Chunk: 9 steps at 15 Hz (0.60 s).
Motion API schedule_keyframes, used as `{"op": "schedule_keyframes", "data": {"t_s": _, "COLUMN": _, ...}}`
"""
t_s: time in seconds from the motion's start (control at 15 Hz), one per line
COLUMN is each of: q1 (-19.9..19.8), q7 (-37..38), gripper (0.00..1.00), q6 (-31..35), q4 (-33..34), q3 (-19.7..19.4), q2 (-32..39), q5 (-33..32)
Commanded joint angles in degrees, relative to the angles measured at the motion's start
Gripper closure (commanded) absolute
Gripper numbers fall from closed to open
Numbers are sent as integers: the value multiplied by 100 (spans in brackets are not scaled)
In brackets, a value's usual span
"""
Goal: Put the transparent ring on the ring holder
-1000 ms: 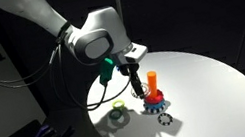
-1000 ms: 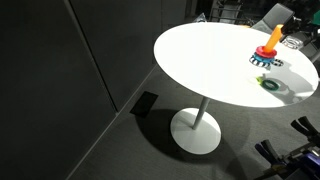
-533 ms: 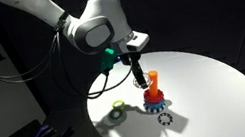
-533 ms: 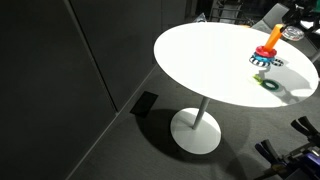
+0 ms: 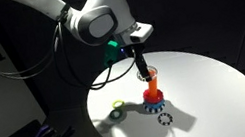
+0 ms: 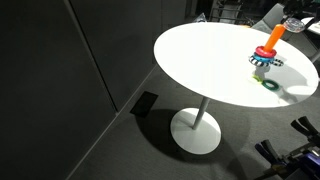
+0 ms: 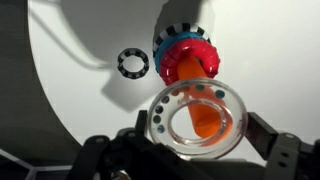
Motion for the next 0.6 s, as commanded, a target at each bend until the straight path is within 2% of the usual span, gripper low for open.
{"op": "schedule_keyframes", "data": {"t_s": 0.0, "q1": -138, "q7": 225, "gripper": 30, "q6": -298, "q4": 308, "q3": 127, "q2": 73, "q5": -23}}
{"op": "schedule_keyframes", "data": {"t_s": 0.53, "q1": -118, "q7": 443, "gripper": 30, "q6": -410, "q4": 734, "q3": 147, "q2": 462, "q5": -13}}
